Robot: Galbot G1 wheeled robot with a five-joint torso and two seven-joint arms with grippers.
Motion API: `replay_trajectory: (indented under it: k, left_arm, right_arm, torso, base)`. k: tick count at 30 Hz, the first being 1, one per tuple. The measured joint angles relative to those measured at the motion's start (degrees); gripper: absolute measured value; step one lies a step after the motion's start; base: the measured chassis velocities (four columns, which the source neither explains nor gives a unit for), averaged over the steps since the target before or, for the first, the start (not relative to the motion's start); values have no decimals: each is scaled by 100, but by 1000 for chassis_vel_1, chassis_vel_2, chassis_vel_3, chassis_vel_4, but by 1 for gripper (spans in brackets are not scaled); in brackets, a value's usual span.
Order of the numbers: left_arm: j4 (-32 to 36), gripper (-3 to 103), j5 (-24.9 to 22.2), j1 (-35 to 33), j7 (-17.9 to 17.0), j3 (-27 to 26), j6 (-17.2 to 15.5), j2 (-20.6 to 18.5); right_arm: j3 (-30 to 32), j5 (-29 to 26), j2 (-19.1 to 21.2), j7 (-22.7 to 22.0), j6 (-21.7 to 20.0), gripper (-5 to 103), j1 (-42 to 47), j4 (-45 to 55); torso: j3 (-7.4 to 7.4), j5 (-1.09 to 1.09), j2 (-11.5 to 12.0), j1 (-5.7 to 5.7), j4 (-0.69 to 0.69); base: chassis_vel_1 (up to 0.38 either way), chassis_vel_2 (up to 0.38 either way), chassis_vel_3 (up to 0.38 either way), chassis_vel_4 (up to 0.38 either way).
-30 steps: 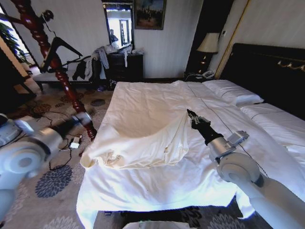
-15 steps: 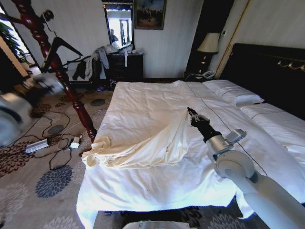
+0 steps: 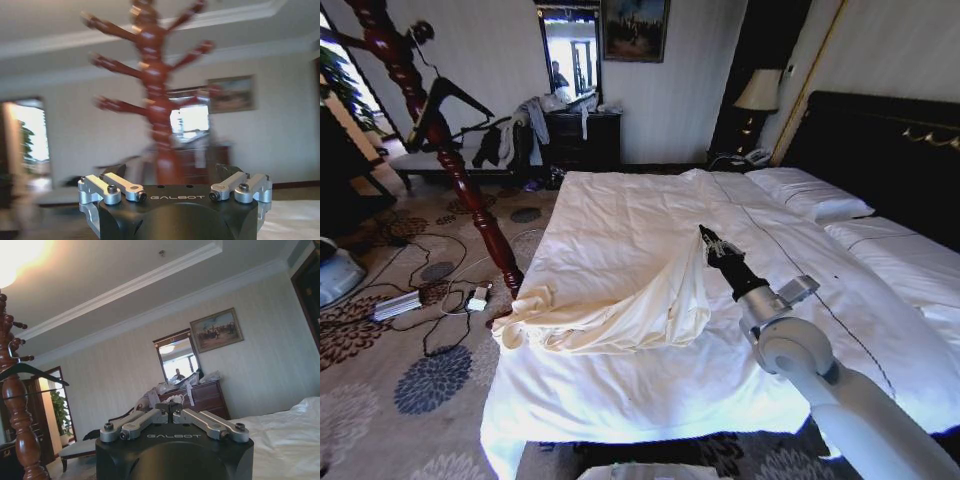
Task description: Pick up the clothes from the bed and hang them on the clothes hanger.
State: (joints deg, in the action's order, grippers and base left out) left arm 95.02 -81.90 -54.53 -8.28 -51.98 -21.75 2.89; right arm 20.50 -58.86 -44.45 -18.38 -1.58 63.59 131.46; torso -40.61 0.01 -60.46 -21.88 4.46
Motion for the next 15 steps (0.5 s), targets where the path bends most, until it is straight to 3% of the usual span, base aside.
replay_trajectory:
  k: [1, 3, 6, 8, 9, 11, 12, 14, 15]
  left_arm:
    - [542, 100, -137, -75, -32, 5, 61, 420]
    - [704, 100, -155, -105, -48, 12, 112, 547]
    - [1279, 100, 18, -137, -364, 315, 620, 1240]
    - [1304, 100, 107, -94, -437, 422, 715, 1327]
    - [1302, 100, 383, 86, -581, 758, 922, 1506]
    - [1191, 100, 578, 431, -615, 1250, 1032, 1607]
    - [1064, 100, 665, 777, -570, 1684, 1062, 1648]
    - [1021, 100, 685, 889, -541, 1817, 1066, 1655]
    - [896, 100, 718, 1240, -429, 2221, 1071, 1668]
  right_arm:
    - [55, 0, -13, -6, -2, 0, 43, 3]
    - [72, 1, -15, -8, -3, 0, 56, 4]
    - [106, 1, -16, -23, -16, 0, 75, -10]
    - [101, 1, -17, -25, -19, 0, 71, -17]
    - [77, 1, -22, -31, -29, 0, 69, -32]
    - [65, 3, -28, -38, -34, 0, 100, -44]
    - [62, 5, -35, -50, -37, 0, 124, -55]
    - [61, 6, -39, -53, -38, 0, 130, -58]
    - [49, 7, -66, -79, -46, 0, 138, -69]
  torso:
    - [0, -5, 0, 0, 3]
    - [0, -5, 0, 0, 4]
    - [0, -1, 0, 1, 1]
    - [0, -2, 0, 0, 1]
    - [0, -4, 0, 0, -1]
    - [0, -1, 0, 0, -4]
    - [0, -2, 0, 0, 1]
    - [0, -1, 0, 0, 3]
    - [-1, 0, 0, -1, 6]
  base:
    - [0, 0, 0, 0]
    - [0, 0, 0, 0]
    - [0, 0, 0, 0]
    - [0, 0, 0, 0]
    - [0, 0, 0, 0]
    - [0, 0, 0, 0]
    - [0, 0, 0, 0]
    - [0, 0, 0, 0]
    - [0, 0, 0, 0]
